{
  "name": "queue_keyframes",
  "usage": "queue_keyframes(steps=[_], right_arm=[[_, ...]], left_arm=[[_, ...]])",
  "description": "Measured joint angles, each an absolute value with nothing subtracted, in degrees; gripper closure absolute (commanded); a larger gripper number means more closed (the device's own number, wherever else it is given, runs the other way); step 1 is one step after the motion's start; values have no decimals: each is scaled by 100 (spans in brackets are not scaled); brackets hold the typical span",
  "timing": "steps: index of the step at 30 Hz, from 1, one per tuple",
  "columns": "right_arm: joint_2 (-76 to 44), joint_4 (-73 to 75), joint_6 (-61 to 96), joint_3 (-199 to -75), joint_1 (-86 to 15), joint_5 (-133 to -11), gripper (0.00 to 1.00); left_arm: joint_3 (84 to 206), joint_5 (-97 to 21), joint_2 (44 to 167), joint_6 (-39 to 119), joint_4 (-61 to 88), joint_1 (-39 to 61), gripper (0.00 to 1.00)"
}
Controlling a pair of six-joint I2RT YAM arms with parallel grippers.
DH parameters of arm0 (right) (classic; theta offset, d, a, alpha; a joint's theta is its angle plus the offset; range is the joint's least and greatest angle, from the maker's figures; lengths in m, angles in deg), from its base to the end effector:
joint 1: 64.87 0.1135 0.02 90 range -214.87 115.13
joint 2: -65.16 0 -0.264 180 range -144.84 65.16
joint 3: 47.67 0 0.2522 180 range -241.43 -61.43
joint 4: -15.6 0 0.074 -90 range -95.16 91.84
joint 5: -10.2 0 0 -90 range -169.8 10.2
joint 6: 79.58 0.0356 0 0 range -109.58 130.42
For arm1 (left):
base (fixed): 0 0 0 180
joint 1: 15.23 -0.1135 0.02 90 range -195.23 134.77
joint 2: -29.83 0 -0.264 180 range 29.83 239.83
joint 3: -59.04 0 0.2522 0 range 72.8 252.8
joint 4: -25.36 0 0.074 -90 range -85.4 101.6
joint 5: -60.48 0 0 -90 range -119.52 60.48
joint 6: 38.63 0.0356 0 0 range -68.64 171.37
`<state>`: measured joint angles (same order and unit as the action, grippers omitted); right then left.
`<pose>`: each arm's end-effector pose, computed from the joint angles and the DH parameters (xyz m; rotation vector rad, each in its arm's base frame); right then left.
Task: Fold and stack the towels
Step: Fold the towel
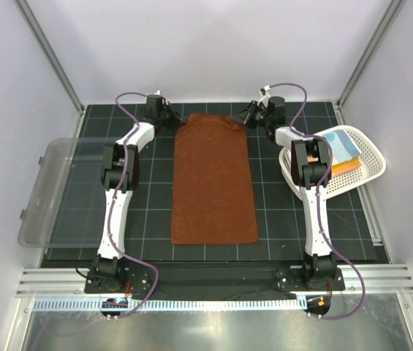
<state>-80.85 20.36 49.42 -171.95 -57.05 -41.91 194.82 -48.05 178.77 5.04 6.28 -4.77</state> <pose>0.5625 0.0993 0.1379 0.0458 1.9719 1.1645 0.5711 -0.1169 0.1348 -0.4972 2.1894 -0.9074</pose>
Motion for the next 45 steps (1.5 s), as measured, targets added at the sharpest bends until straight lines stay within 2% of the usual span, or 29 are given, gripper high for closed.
queue_keyframes(steps=[12,15,17,21,26,28,36,45], right_arm=[[-7478,2233,4964,-15908,-5707,-4081,99],[-7261,2194,4804,-15849,-5712,-4070,99],[-7187,2196,4724,-15847,-5712,-4062,99],[-7167,2157,4619,-15816,-5723,-4057,99],[-7170,1999,4503,-15794,-5749,-4057,99],[-7170,2001,4496,-15794,-5749,-4057,99],[-7174,2063,4555,-15794,-5751,-4062,99],[-7174,2074,4573,-15794,-5760,-4064,99]], left_arm=[[17718,-5858,16950,760,1218,-237,99],[17565,-5968,16747,1114,1113,-198,73],[17569,-5941,16655,1319,998,-187,67],[17783,-5747,16518,1988,567,-202,61],[18441,-5209,16518,2397,-196,-189,63],[18551,-4929,16511,2318,-244,-147,58],[17608,-4088,16395,434,36,196,57],[17534,-3356,16395,-1266,322,449,60]])
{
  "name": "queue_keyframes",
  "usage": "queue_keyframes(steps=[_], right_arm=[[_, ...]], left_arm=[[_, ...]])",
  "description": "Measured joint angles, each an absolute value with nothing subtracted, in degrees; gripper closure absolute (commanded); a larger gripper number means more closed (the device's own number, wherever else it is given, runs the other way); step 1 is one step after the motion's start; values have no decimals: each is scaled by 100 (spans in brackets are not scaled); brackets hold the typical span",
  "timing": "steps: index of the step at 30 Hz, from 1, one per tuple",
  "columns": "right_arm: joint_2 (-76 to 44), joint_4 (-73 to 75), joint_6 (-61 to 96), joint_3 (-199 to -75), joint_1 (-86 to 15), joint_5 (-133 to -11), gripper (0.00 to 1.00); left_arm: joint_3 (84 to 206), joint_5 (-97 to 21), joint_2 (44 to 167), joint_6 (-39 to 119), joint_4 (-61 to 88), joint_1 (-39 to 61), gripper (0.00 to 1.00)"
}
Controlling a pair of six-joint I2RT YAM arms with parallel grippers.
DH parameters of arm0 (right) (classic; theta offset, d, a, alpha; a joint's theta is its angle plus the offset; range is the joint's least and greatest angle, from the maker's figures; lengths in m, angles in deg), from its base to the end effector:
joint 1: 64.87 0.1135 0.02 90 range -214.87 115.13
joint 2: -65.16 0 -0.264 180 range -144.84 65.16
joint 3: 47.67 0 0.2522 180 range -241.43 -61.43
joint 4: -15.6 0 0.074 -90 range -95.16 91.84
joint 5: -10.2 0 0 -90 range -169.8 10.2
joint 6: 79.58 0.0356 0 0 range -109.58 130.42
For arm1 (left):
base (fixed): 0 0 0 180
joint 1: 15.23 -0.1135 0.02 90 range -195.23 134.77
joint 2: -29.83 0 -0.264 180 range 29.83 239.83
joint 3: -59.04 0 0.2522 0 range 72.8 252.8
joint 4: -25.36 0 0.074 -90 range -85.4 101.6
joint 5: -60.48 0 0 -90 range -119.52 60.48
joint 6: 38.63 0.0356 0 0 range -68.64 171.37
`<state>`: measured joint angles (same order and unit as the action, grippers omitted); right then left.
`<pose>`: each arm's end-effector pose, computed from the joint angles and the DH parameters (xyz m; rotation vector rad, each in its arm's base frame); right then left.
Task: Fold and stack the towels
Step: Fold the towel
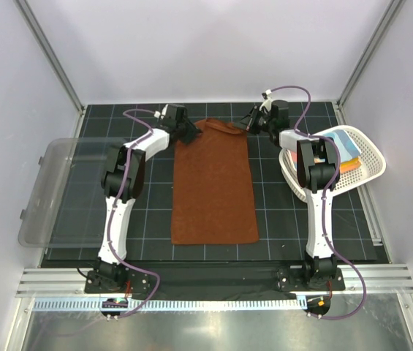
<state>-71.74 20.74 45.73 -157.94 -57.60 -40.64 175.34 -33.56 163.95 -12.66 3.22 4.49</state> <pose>0.5256 0.0897 0.1436 0.0143 2.0330 1.1434 0.4960 -0.1805 0.1555 -0.8728 2.2487 -0.8147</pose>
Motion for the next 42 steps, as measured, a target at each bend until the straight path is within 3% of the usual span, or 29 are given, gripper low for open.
queue_keyframes(steps=[10,42], right_arm=[[-7174,2069,4566,-15794,-5760,-4068,99],[-7174,1999,4437,-15794,-5760,-4119,99]], left_arm=[[17471,-2833,16404,-2184,573,452,62],[17672,-2285,16522,-2766,145,666,67]])
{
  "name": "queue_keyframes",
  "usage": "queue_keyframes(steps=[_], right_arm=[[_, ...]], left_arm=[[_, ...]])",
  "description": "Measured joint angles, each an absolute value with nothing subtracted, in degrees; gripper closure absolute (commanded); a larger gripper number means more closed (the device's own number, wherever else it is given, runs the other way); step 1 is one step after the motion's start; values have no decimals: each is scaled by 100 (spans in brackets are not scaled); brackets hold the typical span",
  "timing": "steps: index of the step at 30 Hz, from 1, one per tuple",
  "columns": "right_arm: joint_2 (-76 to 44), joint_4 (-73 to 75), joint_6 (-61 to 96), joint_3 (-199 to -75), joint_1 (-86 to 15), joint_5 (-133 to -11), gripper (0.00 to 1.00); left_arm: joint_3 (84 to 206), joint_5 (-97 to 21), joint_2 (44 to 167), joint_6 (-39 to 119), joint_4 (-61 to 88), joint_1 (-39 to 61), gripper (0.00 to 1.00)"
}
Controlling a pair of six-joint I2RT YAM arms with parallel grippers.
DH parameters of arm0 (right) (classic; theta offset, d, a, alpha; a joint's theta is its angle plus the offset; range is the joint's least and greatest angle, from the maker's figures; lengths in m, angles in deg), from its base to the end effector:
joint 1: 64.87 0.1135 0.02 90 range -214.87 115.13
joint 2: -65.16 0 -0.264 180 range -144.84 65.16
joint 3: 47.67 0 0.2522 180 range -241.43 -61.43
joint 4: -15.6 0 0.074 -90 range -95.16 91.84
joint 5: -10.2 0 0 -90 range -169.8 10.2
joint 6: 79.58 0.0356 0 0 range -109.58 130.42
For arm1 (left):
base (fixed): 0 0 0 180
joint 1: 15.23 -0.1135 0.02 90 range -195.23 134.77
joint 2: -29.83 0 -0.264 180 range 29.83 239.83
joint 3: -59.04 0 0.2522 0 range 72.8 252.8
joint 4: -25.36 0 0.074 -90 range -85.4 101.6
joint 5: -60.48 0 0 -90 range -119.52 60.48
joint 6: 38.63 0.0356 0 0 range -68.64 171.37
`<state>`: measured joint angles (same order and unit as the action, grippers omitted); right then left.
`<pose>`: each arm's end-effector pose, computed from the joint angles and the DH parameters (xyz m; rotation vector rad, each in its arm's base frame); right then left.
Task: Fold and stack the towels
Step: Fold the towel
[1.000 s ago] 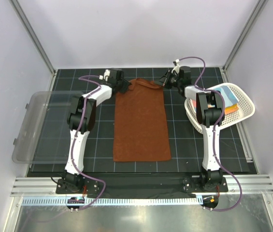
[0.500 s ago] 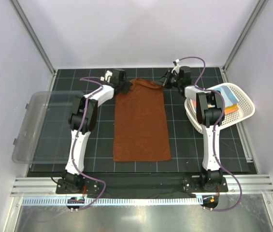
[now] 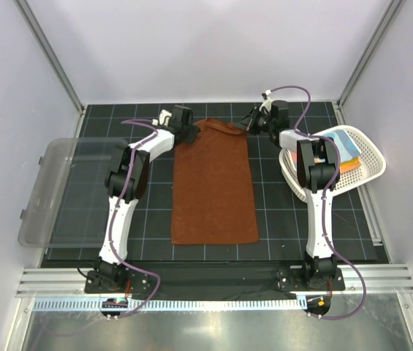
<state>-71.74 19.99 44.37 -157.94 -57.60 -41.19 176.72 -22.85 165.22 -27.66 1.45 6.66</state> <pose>0.5254 0.0894 0.1423 0.0037 2.0402 1.1206 0.4933 -0.1937 0.1495 -1.2108 2.0913 -0.7472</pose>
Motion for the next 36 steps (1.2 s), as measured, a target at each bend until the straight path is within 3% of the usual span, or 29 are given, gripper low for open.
queue_keyframes(steps=[16,26,29,30,36], right_arm=[[-7176,1977,4391,-15794,-5760,-4136,99],[-7176,1938,4332,-15794,-5771,-4156,99],[-7176,1936,4328,-15794,-5782,-4158,99],[-7176,1936,4328,-15794,-5786,-4158,99],[-7176,1932,4326,-15796,-5793,-4160,99]], left_arm=[[17705,-2049,16535,-2744,-17,755,66],[18037,-1974,16791,-2748,-117,766,80],[18037,-1941,16791,-2735,-159,766,90],[18037,-1933,16791,-2727,-163,766,100],[18137,-1826,16791,-2412,-220,766,100]])
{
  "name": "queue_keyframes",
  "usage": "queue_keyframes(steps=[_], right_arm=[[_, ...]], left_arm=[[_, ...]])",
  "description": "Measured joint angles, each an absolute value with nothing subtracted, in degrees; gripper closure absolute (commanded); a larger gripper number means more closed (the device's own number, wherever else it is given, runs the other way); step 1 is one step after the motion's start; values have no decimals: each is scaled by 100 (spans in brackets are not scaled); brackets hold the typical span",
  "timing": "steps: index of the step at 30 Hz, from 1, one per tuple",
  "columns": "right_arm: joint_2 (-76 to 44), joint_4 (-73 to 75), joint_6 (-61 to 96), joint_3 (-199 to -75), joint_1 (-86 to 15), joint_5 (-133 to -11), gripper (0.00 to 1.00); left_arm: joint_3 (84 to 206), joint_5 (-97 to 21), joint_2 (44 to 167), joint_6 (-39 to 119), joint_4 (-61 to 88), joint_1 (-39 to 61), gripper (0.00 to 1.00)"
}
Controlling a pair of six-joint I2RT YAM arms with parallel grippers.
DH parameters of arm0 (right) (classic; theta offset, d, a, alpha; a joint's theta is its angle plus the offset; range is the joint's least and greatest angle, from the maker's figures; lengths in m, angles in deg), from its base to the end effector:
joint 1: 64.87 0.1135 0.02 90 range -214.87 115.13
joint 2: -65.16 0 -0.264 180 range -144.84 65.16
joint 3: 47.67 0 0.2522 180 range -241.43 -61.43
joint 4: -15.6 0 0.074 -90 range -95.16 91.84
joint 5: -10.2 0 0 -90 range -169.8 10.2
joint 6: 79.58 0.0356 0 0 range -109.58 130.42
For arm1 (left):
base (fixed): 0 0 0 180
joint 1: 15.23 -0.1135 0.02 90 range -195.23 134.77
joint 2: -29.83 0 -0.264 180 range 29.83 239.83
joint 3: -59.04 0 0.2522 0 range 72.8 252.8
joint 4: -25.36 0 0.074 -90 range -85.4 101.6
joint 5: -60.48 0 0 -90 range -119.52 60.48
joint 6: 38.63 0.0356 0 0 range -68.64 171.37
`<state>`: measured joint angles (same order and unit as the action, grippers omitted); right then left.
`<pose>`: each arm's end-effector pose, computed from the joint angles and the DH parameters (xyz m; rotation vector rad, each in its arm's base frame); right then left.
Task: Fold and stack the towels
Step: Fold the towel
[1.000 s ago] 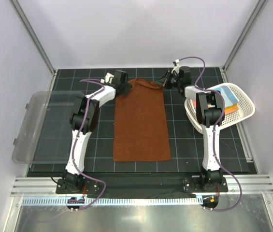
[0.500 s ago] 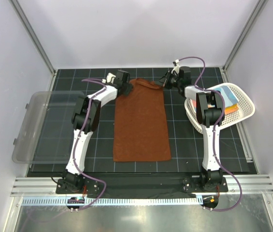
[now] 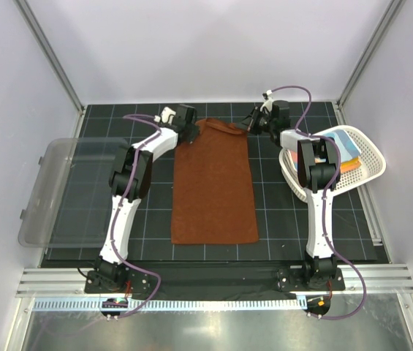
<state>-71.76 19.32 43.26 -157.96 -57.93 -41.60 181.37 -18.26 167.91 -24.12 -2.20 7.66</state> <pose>0.5256 0.0862 0.1411 0.0007 2.0459 1.0991 0.4987 -0.2030 0.1467 -1.1523 2.1016 -0.6280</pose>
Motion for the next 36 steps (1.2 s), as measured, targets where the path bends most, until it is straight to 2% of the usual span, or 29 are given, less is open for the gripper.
queue_keyframes(steps=[14,15,17,25,36], right_arm=[[-7176,1774,4324,-15844,-5826,-4178,99],[-7174,1787,4326,-15827,-5826,-4178,99],[-7174,1789,4330,-15801,-5826,-4180,99],[-7174,1800,4345,-15790,-5826,-4178,99],[-7174,1794,4297,-15790,-5826,-4180,99]], left_arm=[[18107,-1699,16277,-1717,-207,672,100],[18107,-1716,16251,-1686,-207,659,82],[18109,-1736,16229,-1651,-237,646,73],[17788,-1734,16251,-1983,-355,639,66],[18054,-1773,16697,-2248,-327,668,66]])
